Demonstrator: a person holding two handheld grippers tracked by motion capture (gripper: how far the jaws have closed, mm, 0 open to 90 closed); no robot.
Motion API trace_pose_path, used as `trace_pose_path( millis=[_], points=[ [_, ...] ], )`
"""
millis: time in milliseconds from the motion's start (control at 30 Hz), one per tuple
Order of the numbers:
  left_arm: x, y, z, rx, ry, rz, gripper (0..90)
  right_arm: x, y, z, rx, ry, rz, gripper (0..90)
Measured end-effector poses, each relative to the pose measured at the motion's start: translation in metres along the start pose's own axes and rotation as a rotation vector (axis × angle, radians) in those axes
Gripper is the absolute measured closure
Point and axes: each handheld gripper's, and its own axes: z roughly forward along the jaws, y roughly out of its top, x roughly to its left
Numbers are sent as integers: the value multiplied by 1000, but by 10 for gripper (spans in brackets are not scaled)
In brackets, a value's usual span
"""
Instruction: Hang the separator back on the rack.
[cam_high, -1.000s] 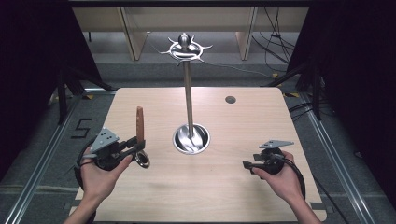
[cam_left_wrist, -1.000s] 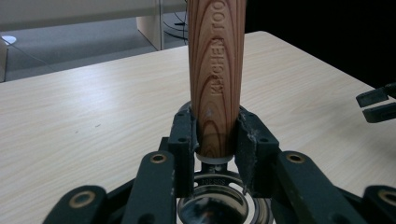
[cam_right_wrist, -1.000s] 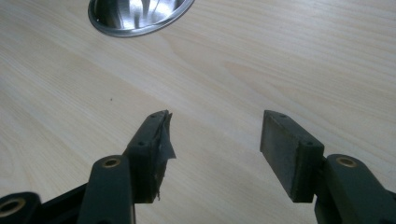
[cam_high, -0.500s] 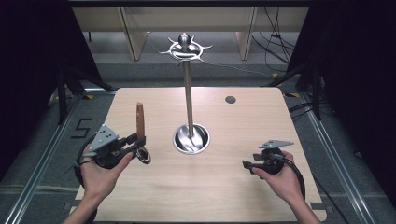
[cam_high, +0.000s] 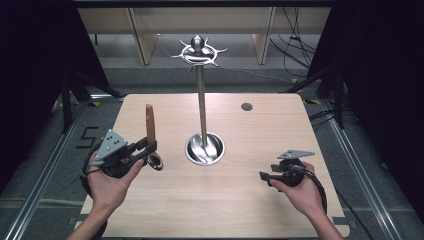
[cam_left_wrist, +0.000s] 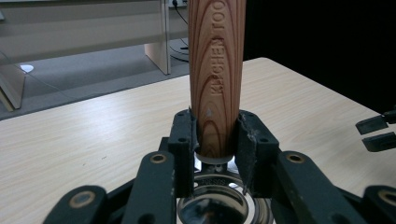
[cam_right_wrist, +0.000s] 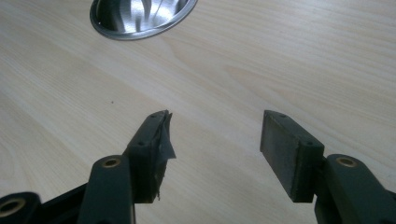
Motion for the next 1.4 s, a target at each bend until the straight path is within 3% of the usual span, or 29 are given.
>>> trace_pose_path(
  millis=[367,400,433,633,867,1033,1067,1100,1400],
  points=[
    [-8,3,6,-13,-8,16,687,1,0,0,-2,-13,0,435],
    [-8,3,7,-15,-10,17,687,-1,-1,2,-8,-12,-27,435],
    [-9,2,8,-16,-12,15,687,0,0,2,-6,-5,-12,435],
    [-10,3,10,-23,-20,15,688,0,0,2,-12,-11,-28,435],
    [-13,6,11,-38,-2,48,687,0,0,1,-8,-11,-20,434],
    [-15,8,13,-41,-4,49,687,-1,0,2,-18,-16,-36,430],
    [-16,9,13,-42,-5,49,688,0,0,1,-9,-12,-20,430],
    [-17,9,14,-45,-6,48,688,-2,0,2,-26,-9,-40,430],
    [-22,15,18,-67,-6,63,687,1,0,0,-10,-17,-17,429]
  ],
)
